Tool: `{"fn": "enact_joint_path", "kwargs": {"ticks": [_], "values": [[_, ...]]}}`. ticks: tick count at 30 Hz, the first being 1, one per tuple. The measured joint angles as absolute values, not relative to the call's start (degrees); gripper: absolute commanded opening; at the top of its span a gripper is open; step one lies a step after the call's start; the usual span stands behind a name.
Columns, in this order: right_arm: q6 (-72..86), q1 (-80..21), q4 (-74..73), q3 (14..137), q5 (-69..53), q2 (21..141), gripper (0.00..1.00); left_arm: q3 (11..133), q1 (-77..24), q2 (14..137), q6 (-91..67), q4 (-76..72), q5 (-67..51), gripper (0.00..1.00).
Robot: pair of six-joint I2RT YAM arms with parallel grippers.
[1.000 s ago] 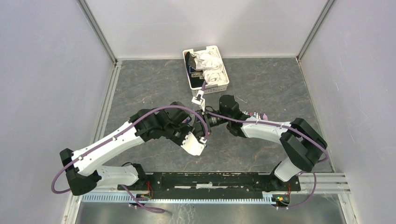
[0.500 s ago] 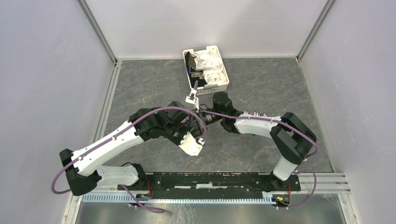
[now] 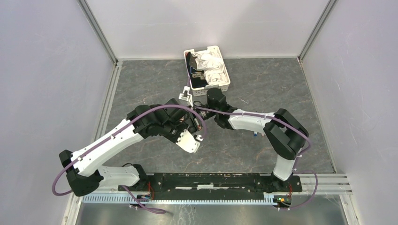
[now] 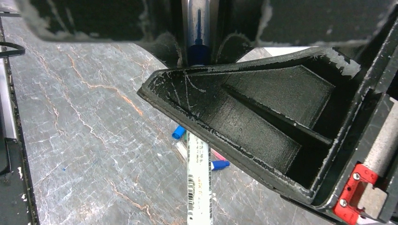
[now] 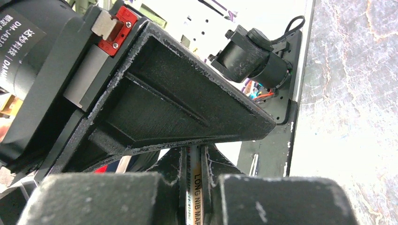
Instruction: Open the pen caps
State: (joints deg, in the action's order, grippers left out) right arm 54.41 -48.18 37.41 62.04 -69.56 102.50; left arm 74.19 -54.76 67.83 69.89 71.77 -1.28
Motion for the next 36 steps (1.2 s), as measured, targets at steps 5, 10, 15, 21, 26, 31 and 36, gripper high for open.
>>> {"fn": "enact_joint_path", "kwargs": {"ticks": [5, 10, 15, 21, 26, 31, 36], "values": [[58.8, -48.3, 43.6, 64.4, -71.6, 106.6, 0.0, 74.4, -54.2, 67.9, 69.6, 73.1, 0.4, 0.02], [50.5, -48.1, 30.6, 74.1, -74.0, 110.7, 0.0, 75.4, -52.8, 68.6, 69.6, 74.9, 6.2, 0.02], [43.0, -46.0, 36.6, 40.9, -41.6, 84.6, 0.0, 74.4, -32.2, 71.4, 86.4, 67.9, -26.2, 0.02], [34.4, -41.9, 10.3, 42.2, -41.9, 86.4, 0.0, 77.9, -43.8, 71.7, 84.4, 65.8, -1.9, 0.02], [33.3, -40.6, 5.4, 41.4, -44.3, 84.3, 0.0, 75.6, -48.4, 70.1, 80.1, 66.2, 1.5, 0.23], [38.1, -41.2, 13.5, 41.3, -49.0, 83.1, 0.0, 75.6, -49.3, 70.2, 74.3, 66.1, -2.1, 0.89], [45.4, -42.8, 24.3, 41.4, -52.5, 83.8, 0.0, 74.8, -49.5, 69.9, 70.2, 64.8, -6.7, 1.0]]}}
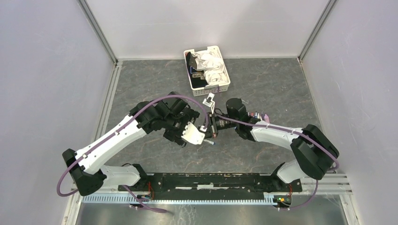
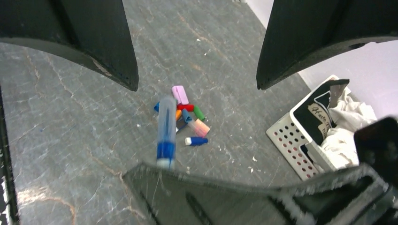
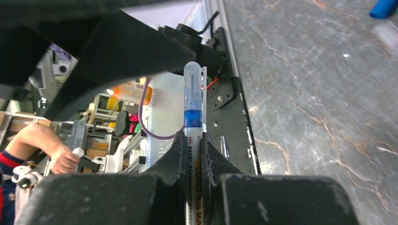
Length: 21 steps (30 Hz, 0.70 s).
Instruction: Open the pen caps
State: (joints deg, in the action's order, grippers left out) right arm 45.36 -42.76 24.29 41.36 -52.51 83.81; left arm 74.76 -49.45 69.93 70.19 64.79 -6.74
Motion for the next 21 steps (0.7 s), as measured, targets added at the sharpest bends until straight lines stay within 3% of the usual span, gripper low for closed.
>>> {"fn": "enact_joint_path", "kwargs": {"ticks": [3, 8, 12, 15, 16, 18, 21], "values": [[49.3, -43.4, 29.5, 42.1, -53.7, 85.8, 0.0, 72.6, -50.1, 69.1, 69.6, 62.7, -8.0, 0.98], [53.3, -43.9, 33.8, 45.6, -54.1, 90.0, 0.0, 69.9, -51.0, 68.7, 68.9, 60.3, -9.3, 0.51], [56.1, -43.8, 37.0, 47.7, -54.2, 92.2, 0.0, 69.6, -51.1, 68.8, 68.4, 60.0, -9.3, 0.3], [57.8, -43.5, 38.5, 47.9, -54.7, 93.4, 0.0, 69.3, -51.1, 68.8, 68.5, 60.3, -8.7, 0.04], [58.4, -43.5, 38.8, 47.9, -55.0, 93.8, 0.02, 69.1, -51.1, 68.8, 68.5, 60.6, -8.5, 0.03], [58.8, -43.4, 39.3, 47.9, -55.2, 94.4, 0.31, 68.5, -51.0, 68.5, 68.4, 59.9, -7.9, 0.02], [58.1, -43.6, 38.8, 48.4, -55.4, 94.5, 0.41, 68.3, -51.0, 68.4, 68.4, 59.7, -7.5, 0.02]]}}
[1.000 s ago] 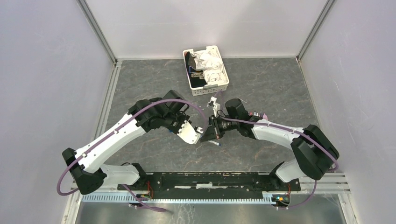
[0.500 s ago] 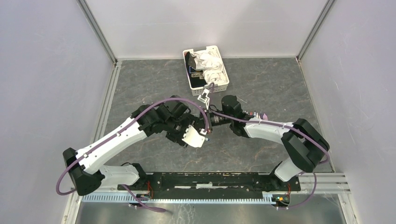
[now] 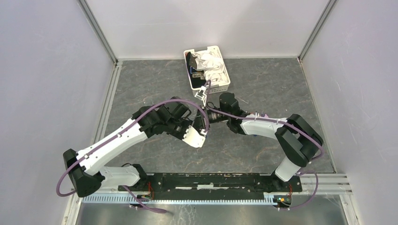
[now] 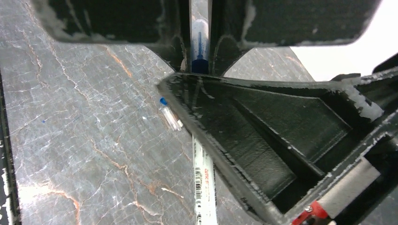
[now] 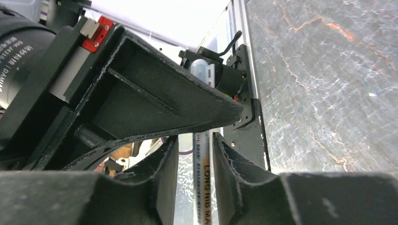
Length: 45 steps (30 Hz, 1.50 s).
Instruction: Open the pen caps
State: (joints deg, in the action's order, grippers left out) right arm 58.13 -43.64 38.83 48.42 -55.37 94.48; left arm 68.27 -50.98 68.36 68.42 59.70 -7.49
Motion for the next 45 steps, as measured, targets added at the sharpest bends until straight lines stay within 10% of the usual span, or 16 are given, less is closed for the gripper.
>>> {"fn": "enact_joint_path", "kwargs": {"ticks": [6, 11, 28, 33, 37, 45], "values": [[53.3, -46.5, 33.0, 54.6, -60.2, 97.6, 0.41, 68.6, -50.5, 68.0, 68.5, 61.1, -6.2, 0.02], [50.1, -47.2, 28.3, 60.0, -62.4, 101.3, 0.01, 70.8, -50.1, 68.4, 68.5, 63.5, -5.0, 0.02], [37.6, -46.2, 14.4, 80.8, -71.0, 114.3, 0.0, 75.3, -46.9, 71.2, 66.6, 68.8, 8.3, 0.02], [36.2, -43.8, 33.3, 38.2, -41.1, 80.1, 0.0, 76.8, -21.2, 77.3, 85.5, 70.2, -48.6, 0.02], [33.4, -40.4, 20.9, 24.4, -45.4, 72.4, 0.0, 73.6, -26.5, 70.5, 86.4, 65.3, -20.8, 0.02], [29.0, -40.4, 6.2, 31.4, -48.2, 77.9, 0.0, 73.6, -37.6, 68.2, 85.1, 63.7, -6.5, 0.02]]}}
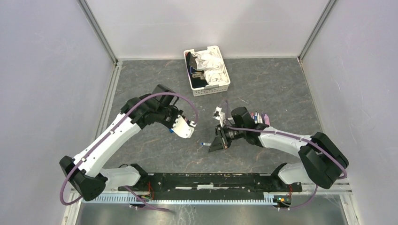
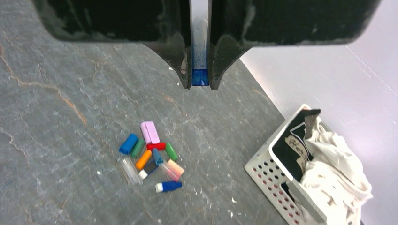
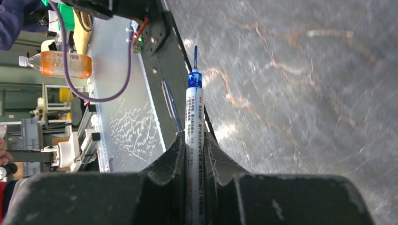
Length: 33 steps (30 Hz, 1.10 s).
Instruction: Open the pen caps
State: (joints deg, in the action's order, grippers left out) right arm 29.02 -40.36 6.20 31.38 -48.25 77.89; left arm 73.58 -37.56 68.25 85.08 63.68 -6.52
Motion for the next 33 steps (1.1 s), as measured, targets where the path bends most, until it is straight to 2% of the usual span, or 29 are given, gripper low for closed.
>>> {"fn": "enact_joint_path", "kwargs": {"ticks": [6, 11, 16, 22, 26, 30, 31, 33], "values": [[23.1, -38.5, 0.0, 37.0, -47.6, 77.9, 0.0, 71.5, -39.9, 68.7, 82.5, 59.7, -4.7, 0.02], [20.5, -31.6, -7.7, 36.9, -40.8, 76.0, 0.0, 71.5, -39.9, 74.1, 76.5, 56.6, -5.3, 0.02], [20.6, -25.8, -11.9, 36.7, -24.9, 69.6, 0.0, 71.2, -39.7, 81.6, 69.0, 53.2, -8.0, 0.02], [24.2, -25.8, -11.2, 36.1, -5.1, 67.4, 0.0, 69.2, -38.0, 91.5, 60.0, 47.5, -9.3, 0.11], [26.7, -25.8, -9.6, 35.9, 3.2, 70.2, 0.0, 66.1, -36.5, 93.8, 57.0, 43.9, -9.1, 0.23], [28.4, -26.1, -8.0, 35.9, 8.4, 74.6, 0.0, 64.3, -35.4, 94.8, 55.0, 40.1, -9.1, 0.41], [28.8, -26.2, -7.8, 35.9, 9.3, 75.4, 0.0, 64.0, -35.3, 95.0, 54.8, 39.5, -9.1, 0.47], [29.6, -26.7, -7.3, 36.1, 11.0, 77.0, 0.04, 63.1, -35.0, 95.0, 54.3, 38.2, -9.1, 0.67]]}}
